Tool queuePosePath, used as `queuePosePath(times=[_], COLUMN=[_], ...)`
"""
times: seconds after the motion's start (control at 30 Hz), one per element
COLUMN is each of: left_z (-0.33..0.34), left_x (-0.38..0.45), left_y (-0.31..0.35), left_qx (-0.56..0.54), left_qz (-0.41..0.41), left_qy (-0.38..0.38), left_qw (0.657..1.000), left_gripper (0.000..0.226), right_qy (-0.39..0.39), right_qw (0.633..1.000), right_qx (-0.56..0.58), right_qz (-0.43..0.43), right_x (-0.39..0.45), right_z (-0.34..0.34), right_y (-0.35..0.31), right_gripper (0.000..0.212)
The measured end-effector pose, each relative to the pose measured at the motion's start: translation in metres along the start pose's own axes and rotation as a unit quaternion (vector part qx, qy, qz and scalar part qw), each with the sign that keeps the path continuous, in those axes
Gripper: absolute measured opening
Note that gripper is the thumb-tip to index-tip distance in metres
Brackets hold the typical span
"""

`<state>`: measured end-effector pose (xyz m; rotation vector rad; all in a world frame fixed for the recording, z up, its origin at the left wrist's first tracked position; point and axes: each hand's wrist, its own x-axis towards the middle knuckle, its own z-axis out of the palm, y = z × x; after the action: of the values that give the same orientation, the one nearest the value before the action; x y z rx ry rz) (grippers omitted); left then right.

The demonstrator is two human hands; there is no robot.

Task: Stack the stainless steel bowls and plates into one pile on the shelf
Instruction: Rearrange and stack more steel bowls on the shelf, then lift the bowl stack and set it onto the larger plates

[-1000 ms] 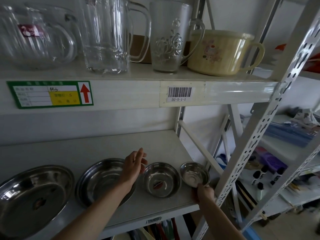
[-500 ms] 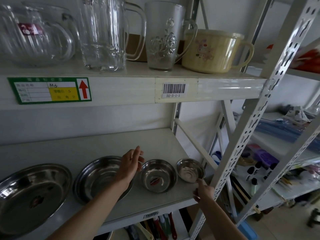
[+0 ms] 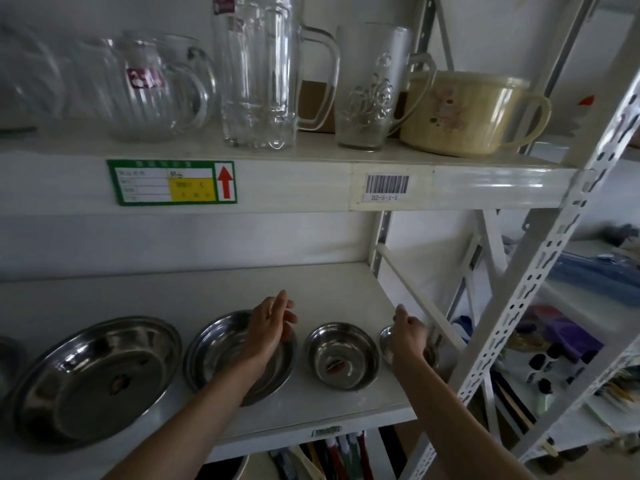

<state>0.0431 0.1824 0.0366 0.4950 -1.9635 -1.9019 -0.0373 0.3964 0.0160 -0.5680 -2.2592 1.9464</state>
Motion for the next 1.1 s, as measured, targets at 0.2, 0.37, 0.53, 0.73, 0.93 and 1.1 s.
queuePosePath(times=[0.2,0.37,0.53,0.73,0.93,1.1], left_z=[-0.044,-0.086,-0.131,-0.179,-0.238,-0.273], left_x=[-0.001,-0.002,-0.002,-0.019,-0.043,-0.073], left_y=[-0.002,-0.004,-0.016,-0.017,-0.039,-0.057], left_qx=[-0.001,-0.001,-0.001,-0.047,-0.022,-0.019], left_qz=[0.030,0.048,0.040,0.000,-0.013,-0.004], left_qy=[0.079,0.140,0.195,0.285,0.357,0.401], left_qw=[0.996,0.989,0.980,0.957,0.934,0.916], left_gripper=[0.038,0.035,0.028,0.030,0.020,0.017], right_qy=[-0.094,-0.201,-0.254,-0.344,-0.409,-0.437], right_qw=[0.995,0.980,0.965,0.926,0.905,0.877], right_qx=[-0.004,-0.012,-0.062,-0.136,-0.119,-0.183], right_qz=[-0.019,-0.004,-0.023,-0.075,-0.011,-0.077], right_x=[-0.015,-0.040,-0.073,-0.123,-0.160,-0.162], right_z=[0.069,0.121,0.175,0.227,0.278,0.315], right_y=[-0.013,-0.024,-0.023,-0.034,-0.024,-0.014], right_gripper=[0.042,0.036,0.037,0.044,0.037,0.041])
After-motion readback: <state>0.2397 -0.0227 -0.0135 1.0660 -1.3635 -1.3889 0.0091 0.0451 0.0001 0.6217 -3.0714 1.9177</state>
